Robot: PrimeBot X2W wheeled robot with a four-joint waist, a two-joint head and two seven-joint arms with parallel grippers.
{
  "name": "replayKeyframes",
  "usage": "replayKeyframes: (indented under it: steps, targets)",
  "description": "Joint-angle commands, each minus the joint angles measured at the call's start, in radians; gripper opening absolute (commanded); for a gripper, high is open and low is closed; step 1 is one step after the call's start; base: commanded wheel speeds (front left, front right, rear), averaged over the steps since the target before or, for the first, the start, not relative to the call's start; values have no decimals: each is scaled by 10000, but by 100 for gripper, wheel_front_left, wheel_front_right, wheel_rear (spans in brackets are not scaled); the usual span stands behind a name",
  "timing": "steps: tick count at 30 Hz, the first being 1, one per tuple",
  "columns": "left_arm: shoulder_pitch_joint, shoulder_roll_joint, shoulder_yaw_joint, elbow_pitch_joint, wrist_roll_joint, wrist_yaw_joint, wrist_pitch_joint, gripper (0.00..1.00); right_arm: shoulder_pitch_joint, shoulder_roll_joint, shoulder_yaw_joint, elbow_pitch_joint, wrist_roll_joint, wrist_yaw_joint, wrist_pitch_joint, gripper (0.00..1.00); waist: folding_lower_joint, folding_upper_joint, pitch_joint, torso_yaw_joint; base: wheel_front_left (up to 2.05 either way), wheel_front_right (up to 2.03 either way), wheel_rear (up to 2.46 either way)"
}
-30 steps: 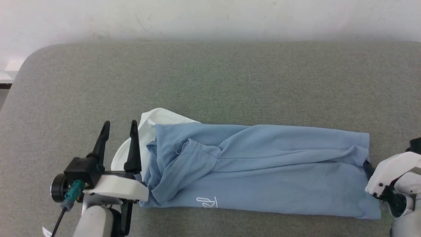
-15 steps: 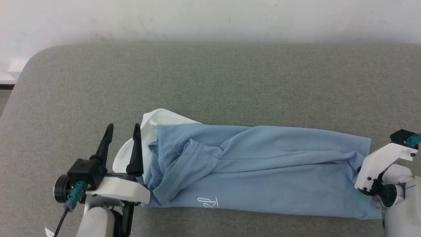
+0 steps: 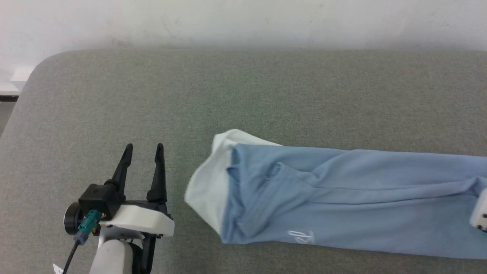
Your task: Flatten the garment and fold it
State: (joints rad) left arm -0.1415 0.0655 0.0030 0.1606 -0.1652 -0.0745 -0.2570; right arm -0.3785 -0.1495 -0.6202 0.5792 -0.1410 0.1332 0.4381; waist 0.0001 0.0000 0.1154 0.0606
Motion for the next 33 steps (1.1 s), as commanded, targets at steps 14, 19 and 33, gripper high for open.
replayKeyframes:
  steps: [14,19,33]
  targets:
    - [138,-116,197,-10,217,-208,-47,100,566,773,427,-2238,-215,-25,1813,0,-1,0,-209,151,0,0,0]
    - [210,-125,257,6,267,-256,-47,100,1716,908,2316,-5424,1640,-25,3842,0,-1,0,-269,174,0,0,0]
    - [-52,-146,51,-39,306,-312,-47,100,1796,712,8313,-9254,3663,-25,5088,0,-1,0,68,491,0,0,0]
